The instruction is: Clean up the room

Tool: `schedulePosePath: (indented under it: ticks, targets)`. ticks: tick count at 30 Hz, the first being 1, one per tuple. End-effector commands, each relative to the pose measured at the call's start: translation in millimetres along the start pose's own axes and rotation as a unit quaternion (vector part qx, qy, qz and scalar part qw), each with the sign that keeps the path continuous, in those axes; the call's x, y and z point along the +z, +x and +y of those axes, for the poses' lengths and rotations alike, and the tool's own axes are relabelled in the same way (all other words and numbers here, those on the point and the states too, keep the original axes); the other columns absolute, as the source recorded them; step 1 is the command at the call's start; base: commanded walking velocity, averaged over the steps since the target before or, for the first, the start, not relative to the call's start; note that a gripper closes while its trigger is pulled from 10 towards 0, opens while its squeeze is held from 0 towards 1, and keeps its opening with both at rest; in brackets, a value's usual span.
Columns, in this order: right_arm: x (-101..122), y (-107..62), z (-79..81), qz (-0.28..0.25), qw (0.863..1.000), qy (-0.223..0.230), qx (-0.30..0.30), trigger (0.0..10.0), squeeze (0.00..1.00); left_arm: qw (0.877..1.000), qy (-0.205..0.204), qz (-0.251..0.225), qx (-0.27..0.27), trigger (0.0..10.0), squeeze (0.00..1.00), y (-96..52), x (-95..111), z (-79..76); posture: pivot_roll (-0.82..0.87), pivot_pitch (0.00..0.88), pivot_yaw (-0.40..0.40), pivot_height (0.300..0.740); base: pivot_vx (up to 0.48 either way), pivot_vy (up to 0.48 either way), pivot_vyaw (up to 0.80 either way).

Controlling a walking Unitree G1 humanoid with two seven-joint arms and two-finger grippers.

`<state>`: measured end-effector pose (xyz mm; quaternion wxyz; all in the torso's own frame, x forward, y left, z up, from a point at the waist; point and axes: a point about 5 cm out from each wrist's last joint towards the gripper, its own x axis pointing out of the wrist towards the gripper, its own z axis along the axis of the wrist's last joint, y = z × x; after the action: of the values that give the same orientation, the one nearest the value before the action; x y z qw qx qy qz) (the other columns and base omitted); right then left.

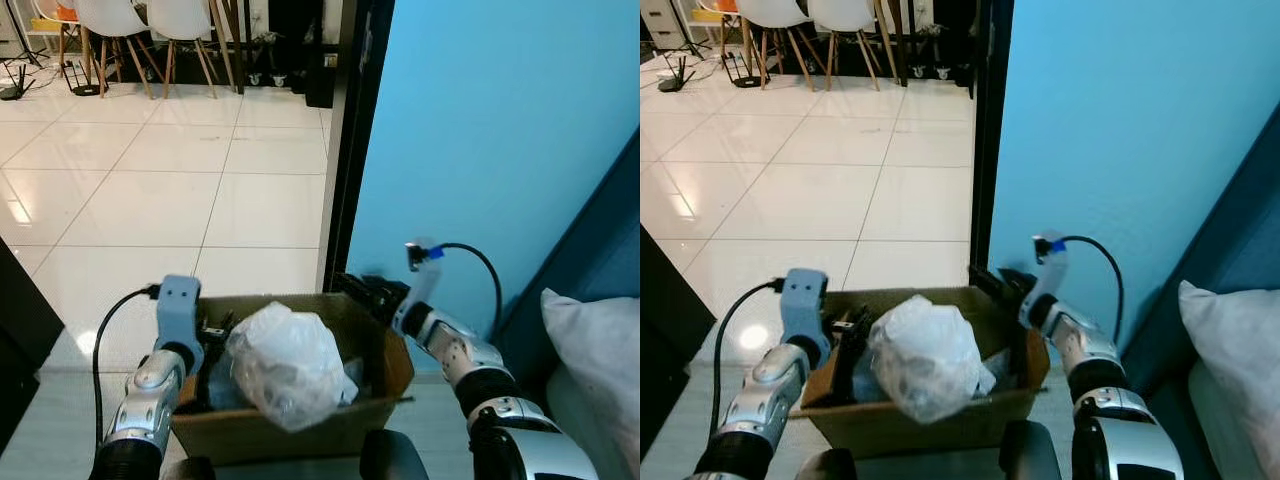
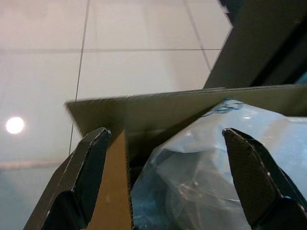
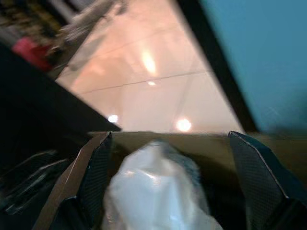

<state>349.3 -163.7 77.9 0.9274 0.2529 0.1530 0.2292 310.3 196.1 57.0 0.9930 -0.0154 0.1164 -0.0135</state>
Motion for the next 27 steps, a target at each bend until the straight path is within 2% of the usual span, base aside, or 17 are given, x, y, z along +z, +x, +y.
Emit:
schedulePosePath:
  ticks: [1,4,6,9,10,11,14,24,27]
  targets:
    - [-19.5,-8.4,-11.9,0.009,0.998,0.031,-0.05,10.0,0.0,1.0,0.003,0.015,-0.005,10.0,0.0,-2.3,-13.0,-4.1,0.02,0.0,-0.08,0.597,0.0,0.0,0.0]
    - [-34.3,-15.4,-17.7,0.02,0.996,0.046,-0.069,10.0,0.0,0.999,0.011,0.034,-0.011,10.0,0.0,-5.8,-26.5,-7.3,0.02,0.0,-0.081,0.607,0.0,0.0,0.0]
    - [-45.4,-20.9,-20.7,0.026,0.995,0.061,-0.075,10.0,0.0,0.998,0.0,0.056,-0.001,10.0,0.0,-9.4,-40.7,-7.3,0.02,0.0,-0.082,0.616,0.0,0.0,0.0]
    - [-48.7,-22.5,-21.4,0.028,0.995,0.066,-0.075,10.0,0.0,0.998,-0.005,0.065,0.005,10.0,0.0,-10.6,-46.0,-6.8,0.02,0.0,-0.082,0.621,0.0,0.0,0.0]
    - [-56.7,-25.7,-21.0,0.03,0.994,0.079,-0.063,10.0,0.0,0.995,-0.034,0.092,0.035,10.0,0.0,-16.2,-60.9,0.8,0.02,0.0,-0.083,0.631,0.0,0.0,0.0]
    - [-59.5,-26.6,-20.4,0.029,0.994,0.086,-0.057,10.0,0.0,0.992,-0.047,0.103,0.049,10.0,0.0,-19.3,-66.8,5.3,0.02,0.0,-0.083,0.636,0.0,0.0,0.0]
    - [-61.5,-26.9,-19.7,0.026,0.994,0.093,-0.053,10.0,0.0,0.99,-0.055,0.113,0.061,10.0,0.0,-21.8,-71.4,8.8,0.03,0.0,-0.086,0.64,0.0,0.0,0.0]
    - [-77.0,-26.9,-17.7,0.058,0.991,0.089,-0.076,10.0,0.0,0.984,-0.015,0.166,0.058,10.0,0.0,-33.5,-95.0,7.0,0.04,0.0,-0.087,0.674,-0.059,0.0,0.0]
    - [-82.3,-32.3,-24.6,0.074,0.988,0.068,-0.12,10.0,0.0,0.979,-0.011,0.191,0.065,10.0,0.0,-41.0,-106.9,6.9,0.04,0.0,-0.087,0.687,-0.431,0.0,0.0]
